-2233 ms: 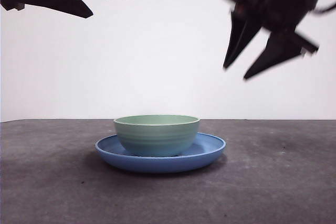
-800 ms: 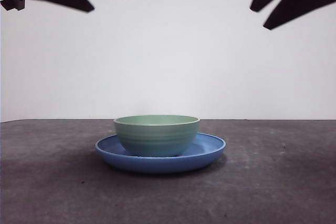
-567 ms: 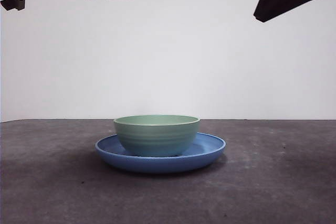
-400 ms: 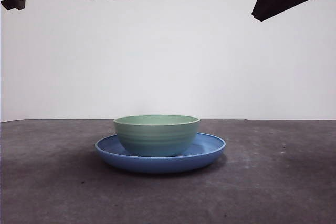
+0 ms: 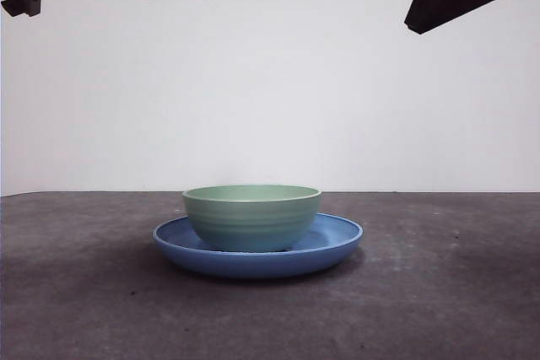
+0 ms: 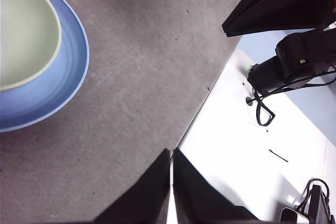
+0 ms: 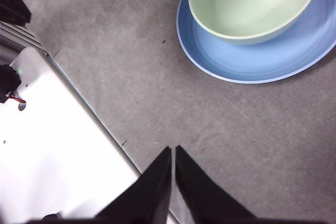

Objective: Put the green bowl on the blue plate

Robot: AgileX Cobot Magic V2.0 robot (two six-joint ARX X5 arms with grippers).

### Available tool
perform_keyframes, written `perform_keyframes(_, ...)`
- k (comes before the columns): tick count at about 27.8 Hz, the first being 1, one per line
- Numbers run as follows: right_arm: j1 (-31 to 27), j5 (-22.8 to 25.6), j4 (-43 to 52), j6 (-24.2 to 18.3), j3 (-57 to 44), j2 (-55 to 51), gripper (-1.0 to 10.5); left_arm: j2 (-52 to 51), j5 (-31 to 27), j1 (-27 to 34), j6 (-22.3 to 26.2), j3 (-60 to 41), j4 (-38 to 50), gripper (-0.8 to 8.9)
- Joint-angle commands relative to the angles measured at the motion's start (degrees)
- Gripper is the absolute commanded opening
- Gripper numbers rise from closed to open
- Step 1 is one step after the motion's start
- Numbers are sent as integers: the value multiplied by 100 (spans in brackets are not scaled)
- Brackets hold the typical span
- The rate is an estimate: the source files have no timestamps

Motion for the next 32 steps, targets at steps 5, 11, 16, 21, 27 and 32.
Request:
perform_keyframes(5, 57, 2, 57, -46, 52, 28, 6, -444, -562, 173, 457, 48, 376, 9)
perform_keyframes(11, 57, 0, 55, -46, 52, 28, 6, -1602, -1840, 1220, 442, -306, 2413, 9)
perform_keyframes(16, 57, 2, 57, -48, 52, 28, 6, -2804, -2673, 2369, 439, -1088, 3392, 9)
perform_keyframes(21, 57, 0, 57, -46, 52, 28, 6, -3862, -3746, 3077, 452, -2037, 3495, 9)
perform_keyframes(27, 57, 2, 57, -46, 52, 28, 6, -4774, -4100, 3348, 437, -3250, 3495, 9)
perform_keyframes(32, 57, 2, 57, -46, 52, 28, 6, -5471, -4100, 3373, 262, -4356, 3493, 9)
